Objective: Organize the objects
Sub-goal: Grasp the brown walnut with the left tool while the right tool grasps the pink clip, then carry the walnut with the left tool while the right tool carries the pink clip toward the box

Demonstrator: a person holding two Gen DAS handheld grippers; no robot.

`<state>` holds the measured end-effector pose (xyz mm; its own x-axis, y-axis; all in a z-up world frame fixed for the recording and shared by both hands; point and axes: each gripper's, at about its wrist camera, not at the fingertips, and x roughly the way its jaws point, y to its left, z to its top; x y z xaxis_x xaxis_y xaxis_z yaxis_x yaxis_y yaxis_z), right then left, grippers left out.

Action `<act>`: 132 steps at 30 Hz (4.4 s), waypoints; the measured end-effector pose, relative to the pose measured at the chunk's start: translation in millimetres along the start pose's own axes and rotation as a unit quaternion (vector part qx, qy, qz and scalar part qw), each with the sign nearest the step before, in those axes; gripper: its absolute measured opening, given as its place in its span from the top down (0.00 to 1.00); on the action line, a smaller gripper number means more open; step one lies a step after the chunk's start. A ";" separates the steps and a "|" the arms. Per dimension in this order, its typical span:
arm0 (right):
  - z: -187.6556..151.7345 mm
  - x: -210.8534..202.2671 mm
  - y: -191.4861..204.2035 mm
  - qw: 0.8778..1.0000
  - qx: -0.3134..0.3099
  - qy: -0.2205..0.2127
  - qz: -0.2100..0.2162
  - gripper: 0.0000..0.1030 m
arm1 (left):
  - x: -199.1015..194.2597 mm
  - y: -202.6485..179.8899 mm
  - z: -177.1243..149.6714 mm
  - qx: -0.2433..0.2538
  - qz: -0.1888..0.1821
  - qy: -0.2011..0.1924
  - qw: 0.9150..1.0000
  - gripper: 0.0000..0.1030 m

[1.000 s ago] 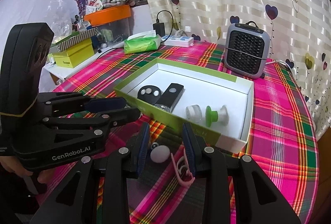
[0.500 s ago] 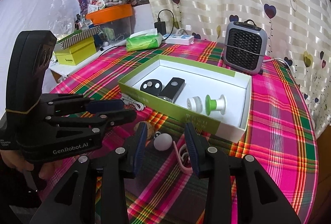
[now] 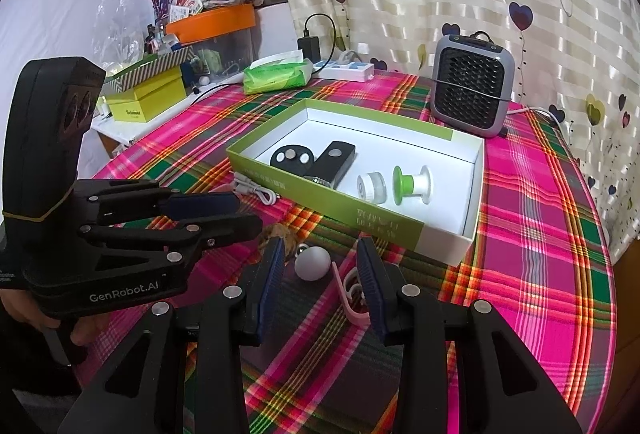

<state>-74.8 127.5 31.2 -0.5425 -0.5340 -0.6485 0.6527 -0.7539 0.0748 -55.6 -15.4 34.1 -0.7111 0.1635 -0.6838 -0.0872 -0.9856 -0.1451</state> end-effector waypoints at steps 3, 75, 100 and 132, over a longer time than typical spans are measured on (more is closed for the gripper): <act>-1.1 1.0 -1.7 1.000 0.002 0.004 -0.001 0.62 | 1.4 -0.3 -0.1 0.001 -0.002 0.003 1.000 0.73; -14.4 25.6 -19.4 0.997 0.012 0.075 -0.024 0.76 | 29.1 -5.3 -3.5 0.009 -0.040 0.041 0.998 0.72; -10.9 3.7 -8.6 0.999 0.022 0.035 -0.019 0.76 | 4.6 -6.2 -2.0 -0.003 -0.039 0.005 0.999 0.72; 8.3 3.1 -12.0 0.999 0.017 0.013 -0.029 0.76 | 3.8 -3.6 23.7 0.004 -0.029 -0.013 0.999 0.72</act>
<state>-88.7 131.7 34.6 -0.5650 -0.4791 -0.6717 0.6015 -0.7965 0.0621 -74.6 -12.3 49.0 -0.7219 0.2194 -0.6563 -0.1345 -0.9748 -0.1780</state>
